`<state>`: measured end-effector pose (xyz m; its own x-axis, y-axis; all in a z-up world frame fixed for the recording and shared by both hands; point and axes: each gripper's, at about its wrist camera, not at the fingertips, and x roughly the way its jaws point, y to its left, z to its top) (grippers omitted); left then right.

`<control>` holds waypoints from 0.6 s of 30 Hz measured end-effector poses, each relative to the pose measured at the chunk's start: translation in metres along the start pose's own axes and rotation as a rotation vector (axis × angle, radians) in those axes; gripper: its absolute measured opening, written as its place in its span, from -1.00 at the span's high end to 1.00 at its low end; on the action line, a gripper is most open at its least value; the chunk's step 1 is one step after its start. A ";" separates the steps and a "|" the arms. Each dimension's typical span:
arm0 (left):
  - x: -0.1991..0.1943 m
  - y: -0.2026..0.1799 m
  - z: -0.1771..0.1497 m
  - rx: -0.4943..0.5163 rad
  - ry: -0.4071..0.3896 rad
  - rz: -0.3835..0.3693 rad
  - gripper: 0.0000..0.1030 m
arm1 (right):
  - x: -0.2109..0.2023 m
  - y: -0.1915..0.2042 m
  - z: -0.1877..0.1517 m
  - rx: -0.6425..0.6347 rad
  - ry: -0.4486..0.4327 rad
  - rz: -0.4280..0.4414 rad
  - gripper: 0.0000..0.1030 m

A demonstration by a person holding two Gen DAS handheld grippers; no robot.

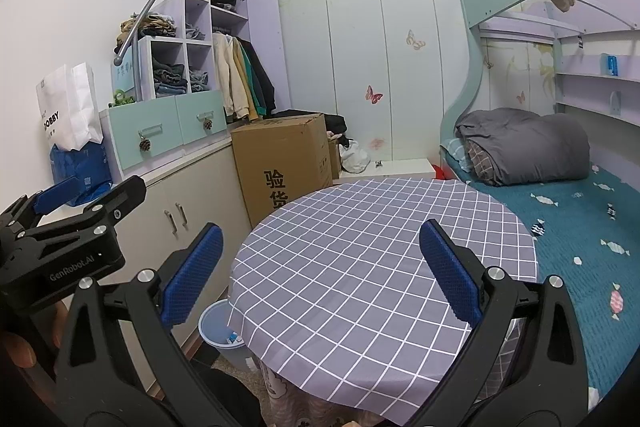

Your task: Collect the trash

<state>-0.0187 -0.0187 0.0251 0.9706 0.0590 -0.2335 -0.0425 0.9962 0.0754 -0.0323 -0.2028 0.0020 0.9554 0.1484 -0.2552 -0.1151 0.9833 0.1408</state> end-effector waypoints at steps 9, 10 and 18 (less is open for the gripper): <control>0.001 0.000 -0.002 -0.003 0.007 -0.002 -0.90 | 0.001 -0.001 0.000 0.004 0.005 0.000 -0.87; 0.001 0.000 -0.002 -0.002 0.007 -0.002 -0.90 | 0.001 -0.001 0.000 0.003 0.006 0.000 -0.87; 0.002 0.000 -0.002 -0.001 0.008 -0.003 -0.90 | 0.002 0.000 -0.001 0.005 0.013 0.000 -0.87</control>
<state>-0.0175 -0.0187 0.0225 0.9687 0.0564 -0.2417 -0.0396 0.9965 0.0736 -0.0311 -0.2022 0.0006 0.9519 0.1496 -0.2674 -0.1136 0.9828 0.1457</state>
